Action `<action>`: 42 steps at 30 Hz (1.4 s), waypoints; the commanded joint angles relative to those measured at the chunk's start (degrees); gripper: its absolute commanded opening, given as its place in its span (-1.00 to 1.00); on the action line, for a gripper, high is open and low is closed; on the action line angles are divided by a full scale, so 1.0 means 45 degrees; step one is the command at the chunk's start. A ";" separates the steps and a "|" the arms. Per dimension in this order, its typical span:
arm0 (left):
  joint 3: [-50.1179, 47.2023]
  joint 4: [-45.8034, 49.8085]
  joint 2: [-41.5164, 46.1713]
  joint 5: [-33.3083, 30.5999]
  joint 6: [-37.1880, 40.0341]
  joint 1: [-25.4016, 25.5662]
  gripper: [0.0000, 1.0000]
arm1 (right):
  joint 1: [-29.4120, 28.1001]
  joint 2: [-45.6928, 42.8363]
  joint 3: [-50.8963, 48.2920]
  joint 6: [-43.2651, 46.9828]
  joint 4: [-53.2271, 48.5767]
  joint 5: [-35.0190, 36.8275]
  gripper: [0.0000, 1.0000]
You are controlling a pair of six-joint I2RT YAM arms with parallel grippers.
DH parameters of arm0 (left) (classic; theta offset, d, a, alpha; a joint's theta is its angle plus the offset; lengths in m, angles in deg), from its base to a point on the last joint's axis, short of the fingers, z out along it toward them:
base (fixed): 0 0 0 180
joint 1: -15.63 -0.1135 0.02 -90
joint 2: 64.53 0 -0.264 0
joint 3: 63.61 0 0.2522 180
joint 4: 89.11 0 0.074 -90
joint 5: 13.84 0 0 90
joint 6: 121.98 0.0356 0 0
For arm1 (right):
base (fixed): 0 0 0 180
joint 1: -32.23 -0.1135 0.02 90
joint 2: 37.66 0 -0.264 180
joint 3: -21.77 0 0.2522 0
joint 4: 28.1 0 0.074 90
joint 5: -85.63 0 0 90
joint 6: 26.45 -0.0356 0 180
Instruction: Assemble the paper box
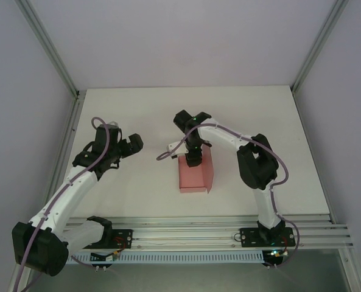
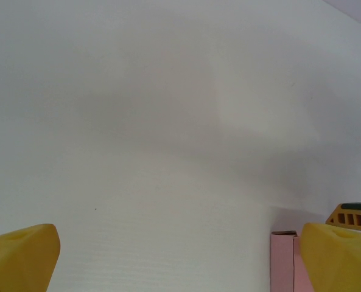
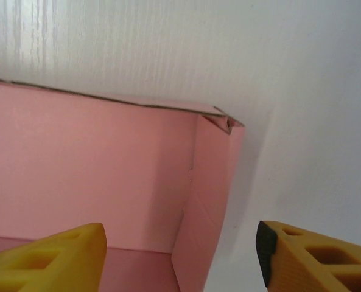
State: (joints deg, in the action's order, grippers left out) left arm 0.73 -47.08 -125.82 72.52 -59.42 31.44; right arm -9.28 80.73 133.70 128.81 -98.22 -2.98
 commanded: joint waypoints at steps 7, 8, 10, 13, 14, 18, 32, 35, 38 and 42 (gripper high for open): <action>-0.0202 -0.1083 -0.0701 0.0593 -0.0230 -0.0202 1.00 | -0.0525 -0.4591 -0.0630 -0.6253 0.4068 -0.0558 1.00; -0.0260 -0.1263 -0.0793 0.0620 -0.0320 -0.0198 1.00 | -0.0528 -0.5171 -0.0761 -0.8647 0.4553 0.0437 1.00; -0.0299 -0.1491 -0.0998 0.0577 -0.0450 -0.0204 0.99 | -0.0520 -0.6179 -0.1354 -1.3320 0.4657 0.3410 1.00; -0.0142 -0.1588 -0.1385 0.0605 -0.0291 -0.0215 0.99 | -0.0564 -0.8303 -0.3484 -1.9840 0.2471 0.5725 1.00; -0.0006 -0.1526 -0.1529 0.0595 -0.0132 -0.0222 1.00 | -0.0603 -0.9133 -0.4457 -2.0961 0.2092 0.5223 1.00; 0.0420 -0.1352 -0.2122 0.0621 0.0345 -0.0239 0.99 | -0.1184 -1.0880 -0.6366 -2.2771 0.0303 0.4629 1.00; -0.0181 -0.1960 -0.2329 0.1168 0.0591 -0.0236 0.99 | -0.1150 -0.8373 -0.5790 -1.8455 0.1254 0.2000 -0.65; -0.0194 -0.1815 -0.2081 0.0998 0.0707 -0.0268 1.00 | -0.1146 -0.7918 -0.5376 -1.6323 0.1172 0.0983 -0.99; -0.0139 -0.1709 -0.1791 0.1058 0.0894 -0.0255 0.99 | -0.0957 -0.7695 -0.5075 -1.3034 0.1410 0.0388 -1.00; -0.0267 -0.1807 -0.1155 0.1685 0.1513 -0.0261 1.00 | 0.0365 -0.7104 -0.4215 -0.7227 0.0637 -0.2567 -1.00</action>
State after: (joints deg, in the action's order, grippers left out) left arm 0.23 -55.58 -133.96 78.10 -55.68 31.16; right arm -10.86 47.40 111.71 71.19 -93.21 -3.57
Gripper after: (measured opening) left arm 0.997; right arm 0.049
